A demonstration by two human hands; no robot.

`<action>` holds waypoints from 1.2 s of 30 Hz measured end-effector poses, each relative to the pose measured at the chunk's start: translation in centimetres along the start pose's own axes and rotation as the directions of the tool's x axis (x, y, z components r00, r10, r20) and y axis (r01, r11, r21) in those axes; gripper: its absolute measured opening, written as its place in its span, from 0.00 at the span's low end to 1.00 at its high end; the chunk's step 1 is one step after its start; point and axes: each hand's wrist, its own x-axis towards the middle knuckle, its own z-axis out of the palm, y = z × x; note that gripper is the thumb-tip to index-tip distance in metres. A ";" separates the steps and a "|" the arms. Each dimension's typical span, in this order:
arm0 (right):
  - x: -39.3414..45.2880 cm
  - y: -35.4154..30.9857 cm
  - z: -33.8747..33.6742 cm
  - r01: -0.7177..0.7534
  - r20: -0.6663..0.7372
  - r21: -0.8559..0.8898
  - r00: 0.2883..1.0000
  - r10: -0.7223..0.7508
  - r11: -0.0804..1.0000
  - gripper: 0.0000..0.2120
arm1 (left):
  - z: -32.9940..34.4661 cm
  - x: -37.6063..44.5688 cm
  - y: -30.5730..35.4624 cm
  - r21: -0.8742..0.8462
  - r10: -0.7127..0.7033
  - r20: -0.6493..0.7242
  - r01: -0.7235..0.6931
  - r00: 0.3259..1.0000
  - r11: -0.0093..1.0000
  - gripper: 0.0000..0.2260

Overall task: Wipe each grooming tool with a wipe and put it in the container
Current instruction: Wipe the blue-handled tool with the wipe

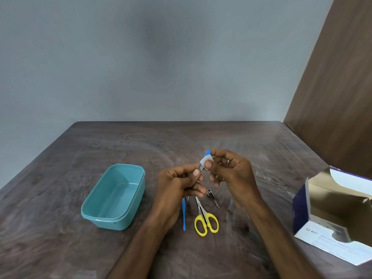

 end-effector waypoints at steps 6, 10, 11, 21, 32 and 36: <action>0.0 -0.1 -0.3 0.007 0.007 0.012 1.000 -0.007 1.000 0.10 | -0.3 0.1 0.0 0.039 -0.039 0.027 0.038 0.999 0.998 0.08; -0.1 -0.2 -0.5 -0.043 -0.010 0.048 0.999 0.044 0.998 0.12 | -0.1 0.1 0.2 0.131 0.043 -0.030 -0.039 0.999 0.991 0.08; -0.1 -0.3 -0.5 -0.061 -0.014 0.057 0.998 0.062 0.997 0.13 | 0.0 0.0 0.3 0.170 0.084 -0.050 -0.075 0.995 0.983 0.08; 0.0 -0.3 -0.4 -0.221 0.035 0.024 0.975 0.220 0.975 0.04 | -0.9 0.8 -0.8 0.823 0.680 0.147 -0.470 0.718 0.318 0.08; -0.3 -0.3 -0.2 -0.218 0.105 -0.073 0.969 0.225 0.973 0.08 | -0.2 0.0 -0.2 0.662 0.617 -0.064 -0.430 0.784 0.615 0.19; -0.5 -0.1 0.0 -0.209 0.145 -0.105 0.964 0.223 0.972 0.06 | 0.4 0.0 0.7 0.140 0.272 -0.309 -0.239 0.911 0.961 0.23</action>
